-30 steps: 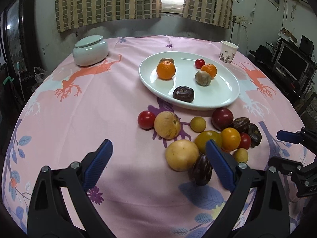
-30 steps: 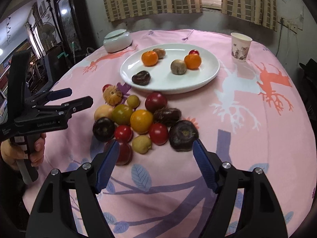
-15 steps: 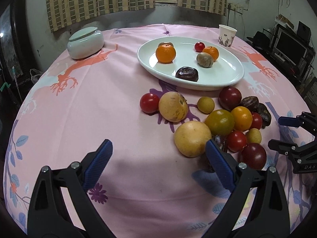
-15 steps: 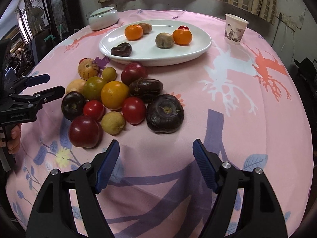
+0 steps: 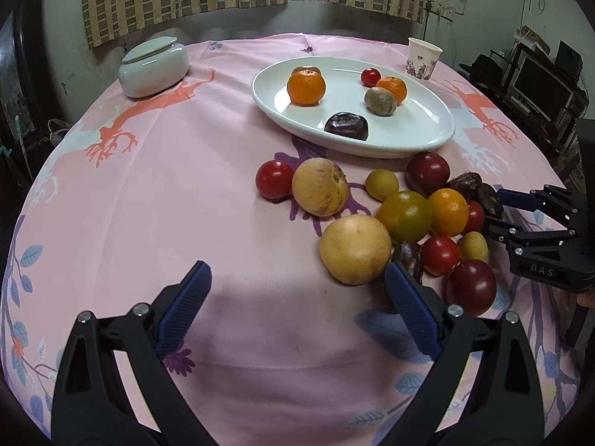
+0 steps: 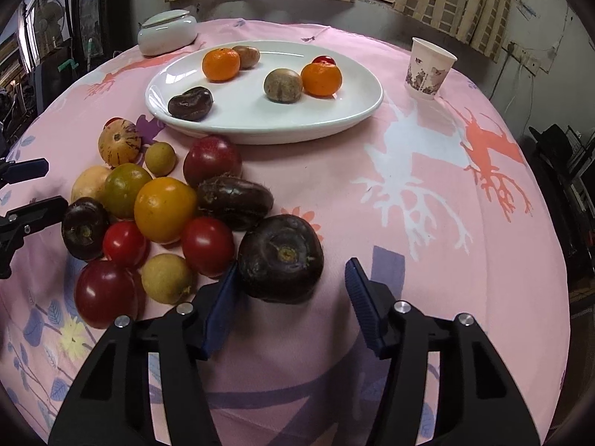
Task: Organize fruits
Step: 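Grasp the dark purple fruit with the right tool while the left tool grasps a dark brown date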
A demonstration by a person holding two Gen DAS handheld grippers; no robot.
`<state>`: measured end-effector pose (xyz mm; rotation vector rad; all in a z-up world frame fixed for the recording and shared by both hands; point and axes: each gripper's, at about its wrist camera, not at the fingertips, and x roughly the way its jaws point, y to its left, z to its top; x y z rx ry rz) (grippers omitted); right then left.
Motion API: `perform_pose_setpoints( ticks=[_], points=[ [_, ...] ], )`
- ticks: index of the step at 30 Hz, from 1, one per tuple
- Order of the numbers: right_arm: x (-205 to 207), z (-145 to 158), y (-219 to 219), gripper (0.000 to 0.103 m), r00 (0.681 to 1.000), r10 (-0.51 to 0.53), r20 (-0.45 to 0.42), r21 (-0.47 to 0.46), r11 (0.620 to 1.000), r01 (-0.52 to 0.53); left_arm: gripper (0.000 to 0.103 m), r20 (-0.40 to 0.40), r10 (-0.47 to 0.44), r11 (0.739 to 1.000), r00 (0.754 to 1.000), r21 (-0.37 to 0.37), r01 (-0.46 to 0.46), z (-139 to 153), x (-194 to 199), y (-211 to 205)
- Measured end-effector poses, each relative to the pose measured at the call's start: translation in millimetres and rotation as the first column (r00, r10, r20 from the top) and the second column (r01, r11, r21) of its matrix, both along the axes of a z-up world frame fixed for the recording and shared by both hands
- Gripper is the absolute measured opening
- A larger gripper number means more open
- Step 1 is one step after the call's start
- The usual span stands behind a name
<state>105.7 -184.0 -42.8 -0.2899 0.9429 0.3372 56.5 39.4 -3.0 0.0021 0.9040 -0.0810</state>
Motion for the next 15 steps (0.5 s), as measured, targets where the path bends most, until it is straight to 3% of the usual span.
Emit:
perform_pose_setpoints(
  ticks=[3,11,15],
  points=[
    [7.7,-1.1,0.3,0.047,1.0,0.016,-0.013,0.041,0.999,-0.016,0.096,0.001,-0.003,1.0,1.0,0.002,0.003,0.1,-0.1,-0.8],
    [-6.9,5.5,-9.4,0.046,1.0,-0.007,-0.006,0.058,0.998,0.008,0.096,0.01,-0.034,0.999,0.999,0.004,0.034,2.8,-4.4,-7.4],
    [-19.4,11.2,-23.7,0.046,0.999,-0.041,-0.003,0.11,0.993,0.041,0.096,0.015,-0.064,0.998,0.998,0.003,0.064,4.6,-8.9,-14.0]
  ],
)
